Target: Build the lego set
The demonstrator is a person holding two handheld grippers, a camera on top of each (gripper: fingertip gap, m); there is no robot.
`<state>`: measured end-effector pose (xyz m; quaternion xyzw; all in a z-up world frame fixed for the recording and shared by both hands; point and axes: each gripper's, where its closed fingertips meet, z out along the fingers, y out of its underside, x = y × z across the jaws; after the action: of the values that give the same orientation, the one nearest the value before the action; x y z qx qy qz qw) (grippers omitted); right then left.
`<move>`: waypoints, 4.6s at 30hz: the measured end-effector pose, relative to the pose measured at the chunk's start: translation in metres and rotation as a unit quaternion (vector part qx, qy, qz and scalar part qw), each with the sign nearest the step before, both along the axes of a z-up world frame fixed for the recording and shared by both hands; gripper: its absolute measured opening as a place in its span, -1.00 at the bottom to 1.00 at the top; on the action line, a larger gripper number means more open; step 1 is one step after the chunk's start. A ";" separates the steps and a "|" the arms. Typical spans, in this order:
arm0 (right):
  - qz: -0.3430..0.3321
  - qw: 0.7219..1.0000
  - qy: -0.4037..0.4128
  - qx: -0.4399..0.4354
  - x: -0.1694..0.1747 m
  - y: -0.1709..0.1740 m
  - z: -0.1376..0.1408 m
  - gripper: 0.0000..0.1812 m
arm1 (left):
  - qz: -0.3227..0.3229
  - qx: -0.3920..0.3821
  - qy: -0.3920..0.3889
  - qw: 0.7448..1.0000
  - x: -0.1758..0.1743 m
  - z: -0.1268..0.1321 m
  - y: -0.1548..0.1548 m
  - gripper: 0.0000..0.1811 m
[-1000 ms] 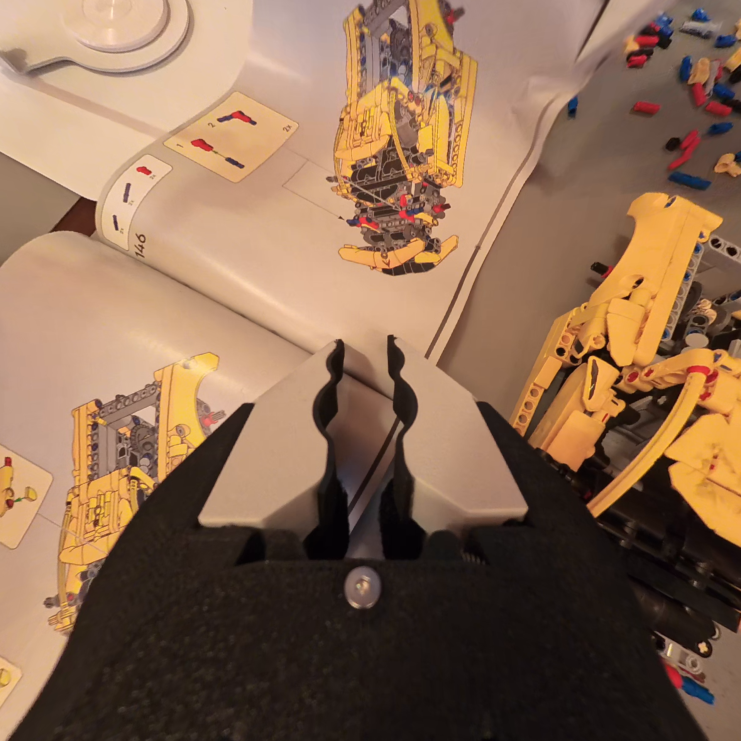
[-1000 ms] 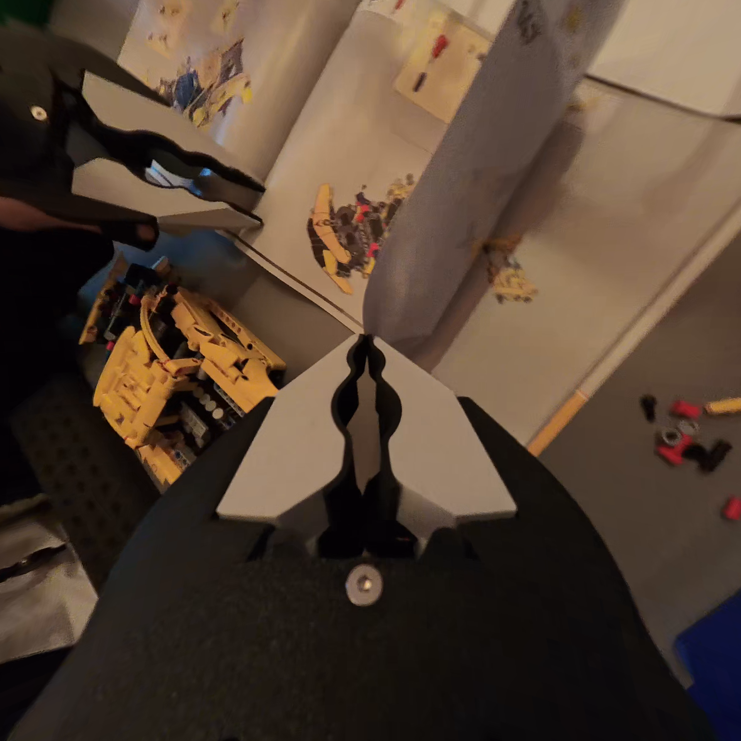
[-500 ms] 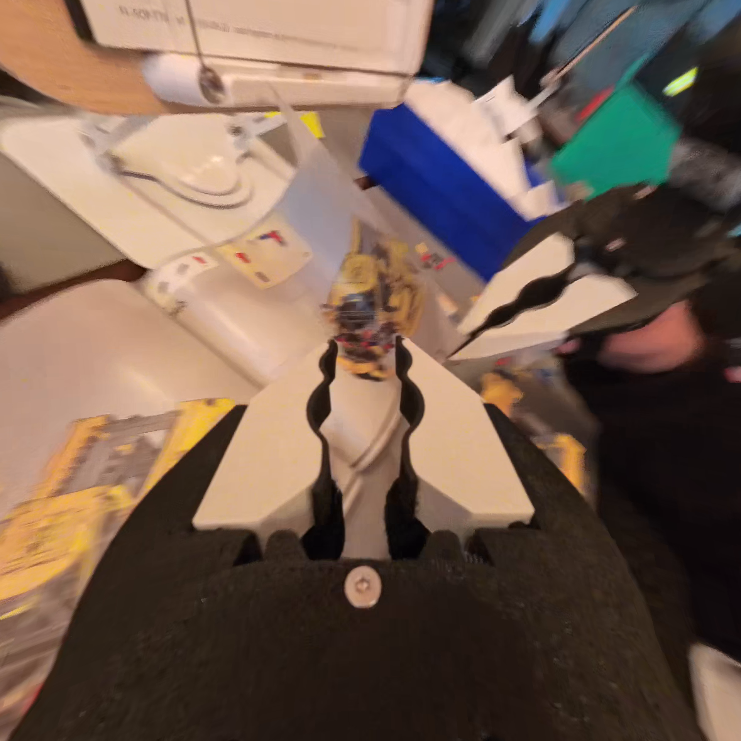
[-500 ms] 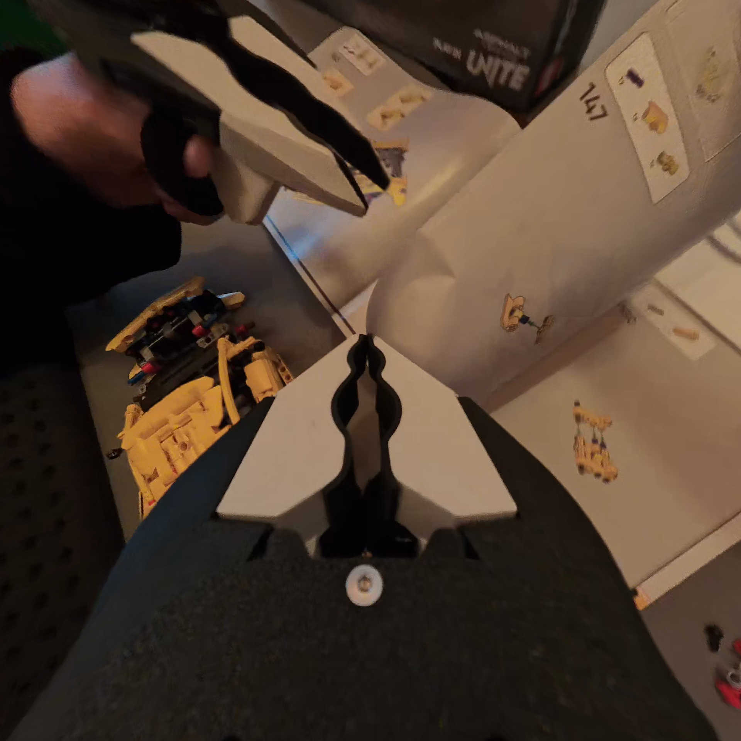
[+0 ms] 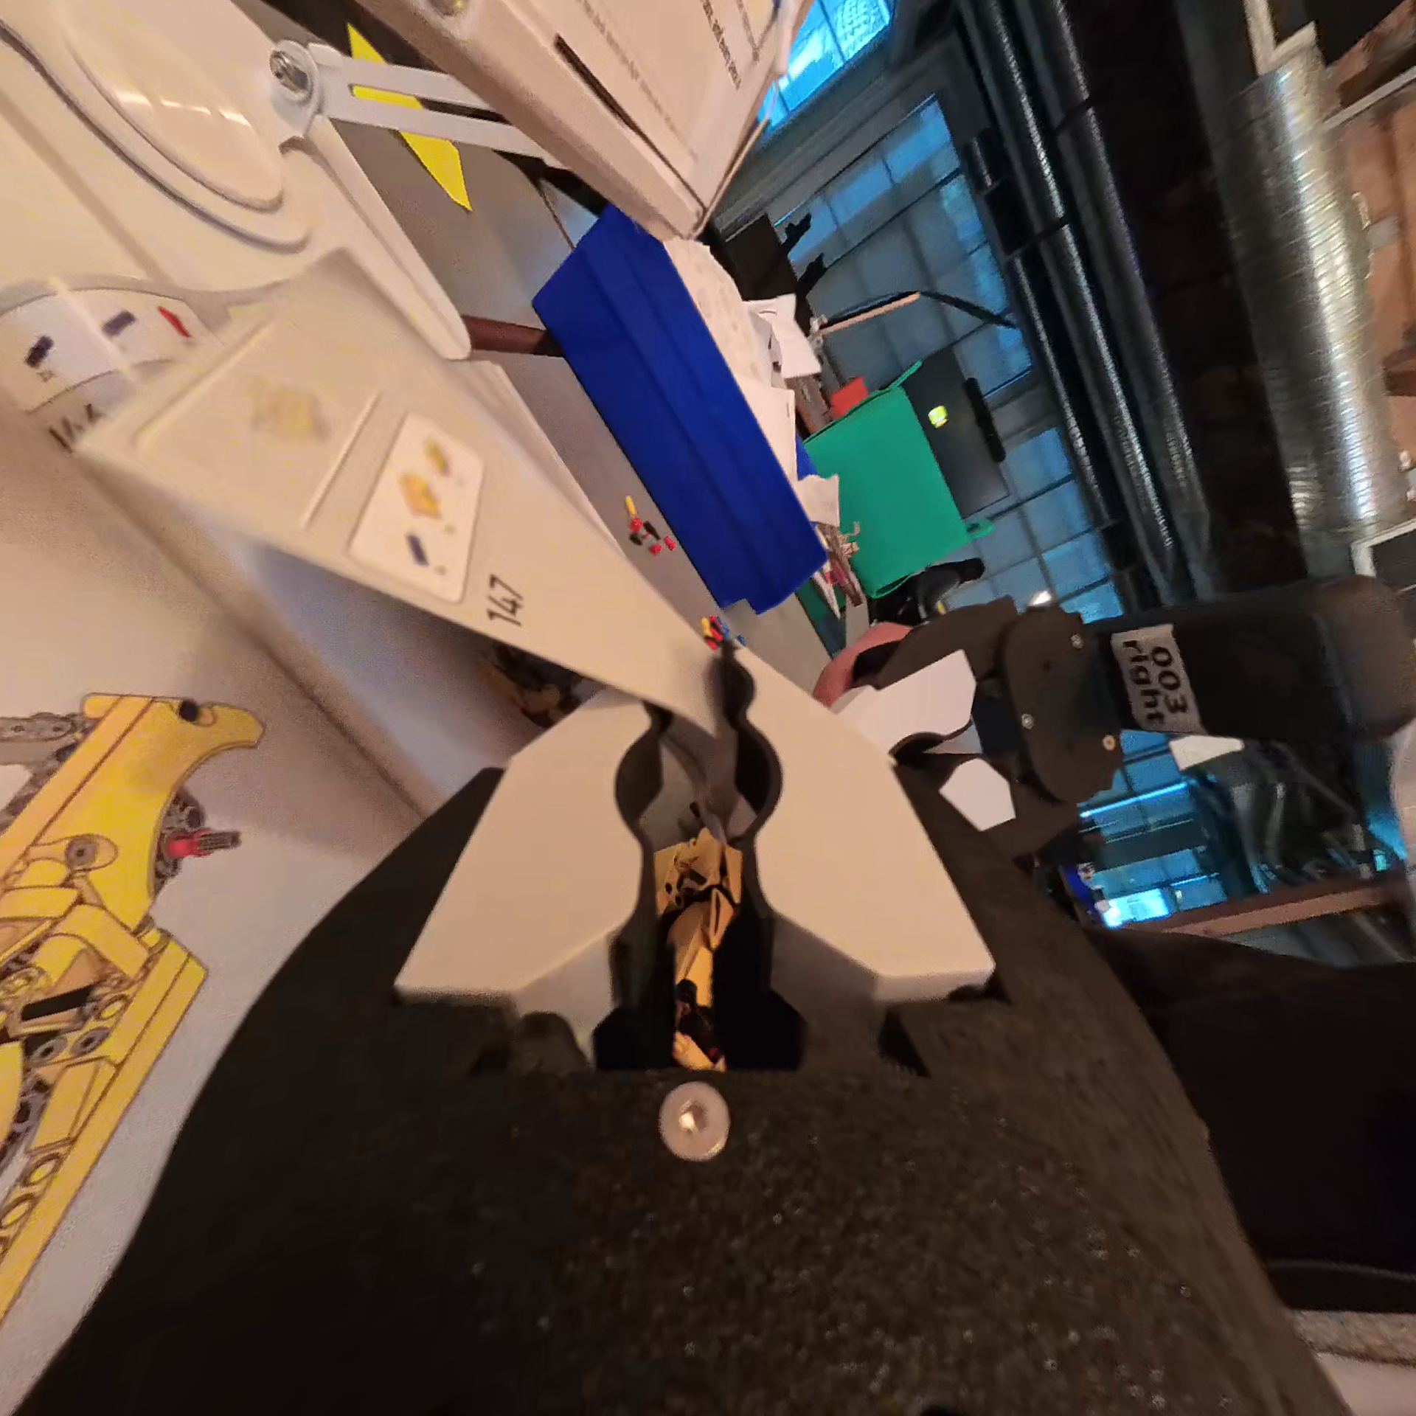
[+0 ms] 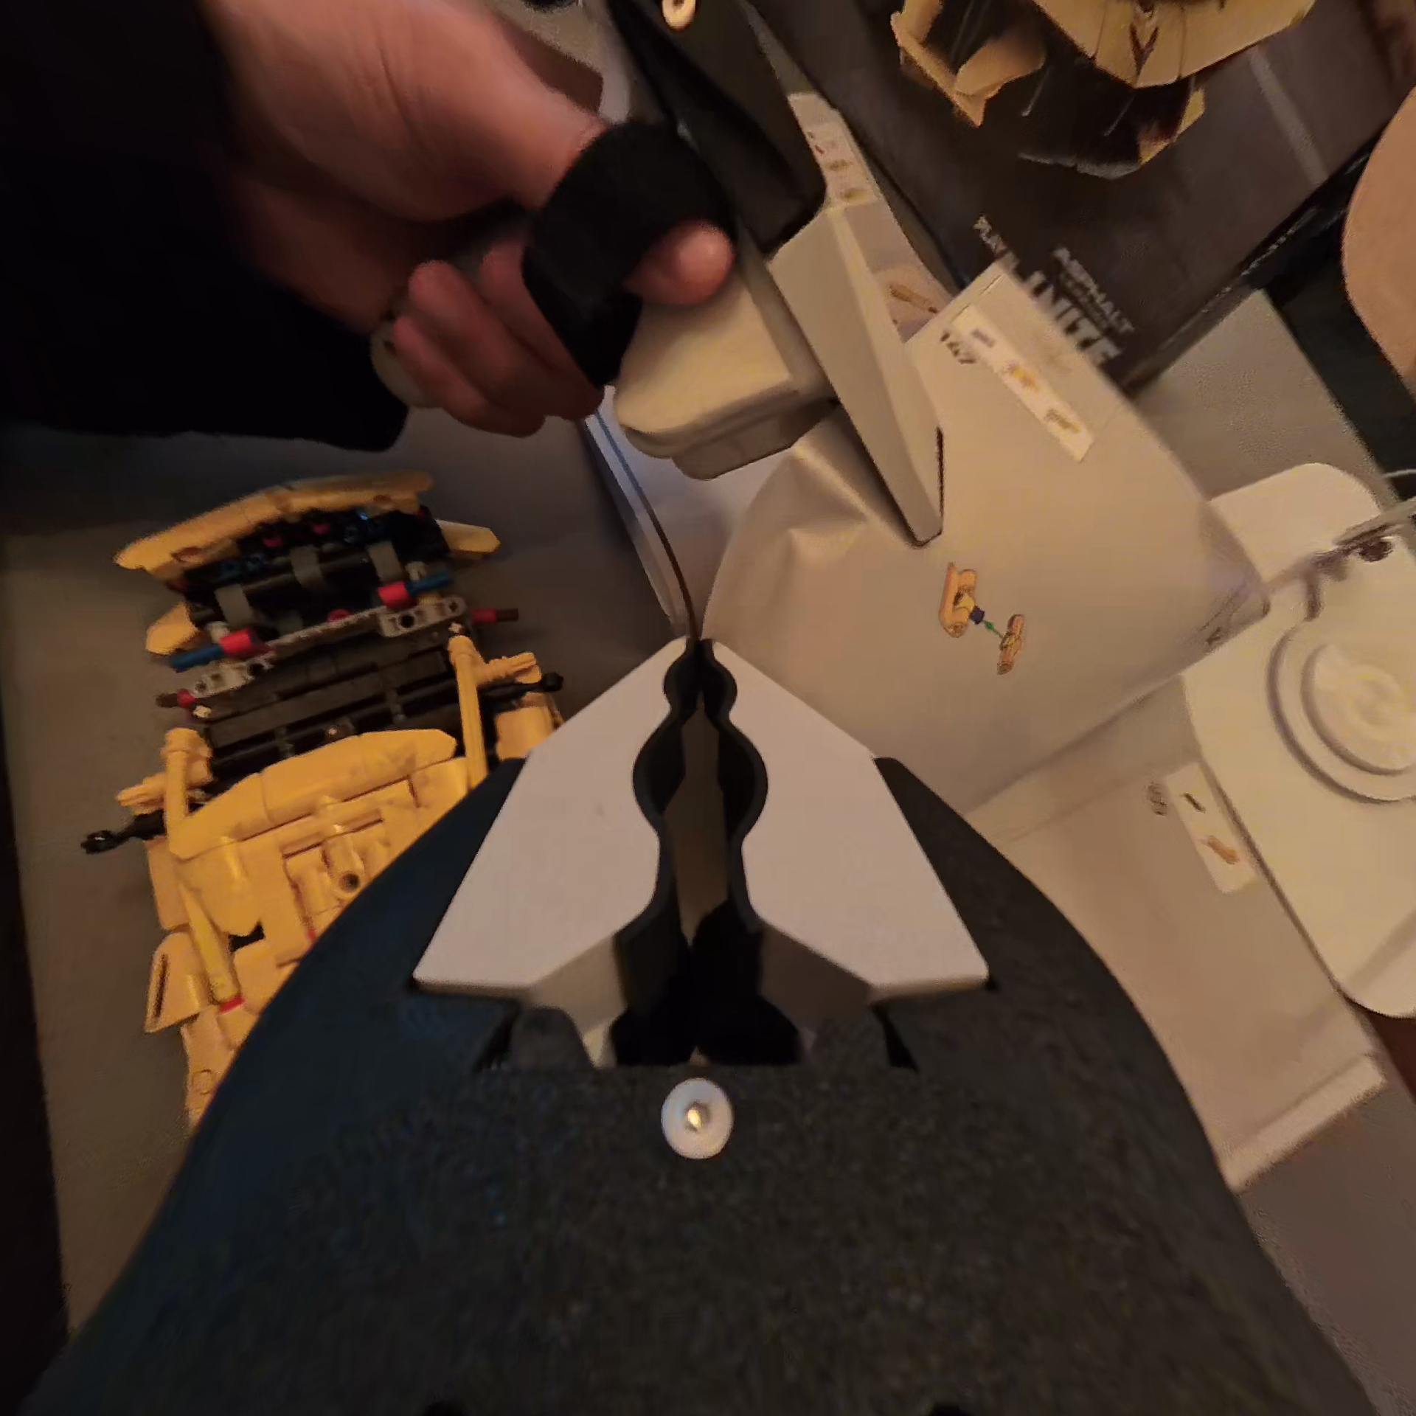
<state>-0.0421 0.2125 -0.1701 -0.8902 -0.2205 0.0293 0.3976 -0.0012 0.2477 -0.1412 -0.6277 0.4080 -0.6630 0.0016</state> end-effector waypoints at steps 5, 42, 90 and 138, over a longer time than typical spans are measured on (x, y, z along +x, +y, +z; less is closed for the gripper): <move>-0.008 0.995 0.093 0.039 -0.003 0.001 0.016 -0.62 | -0.001 0.002 0.002 1.000 -0.001 -0.005 0.001 -1.00; -0.124 0.913 0.378 0.084 0.073 0.006 0.028 -0.34 | -0.015 0.038 -0.027 0.999 -0.006 0.012 -0.002 -1.00; 0.157 0.931 -0.145 -0.298 0.019 0.101 -0.090 0.22 | 0.007 0.287 0.289 0.913 -0.147 -0.108 0.155 -1.00; -0.171 0.984 0.028 -0.043 -0.004 -0.175 -0.066 -0.40 | 0.041 0.298 0.191 0.934 -0.189 -0.089 -0.037 -0.60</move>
<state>-0.0463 0.0373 -0.2362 -0.9298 -0.0526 -0.0048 0.3644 -0.1901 0.2107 -0.2301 -0.7298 0.5529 -0.3777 0.1378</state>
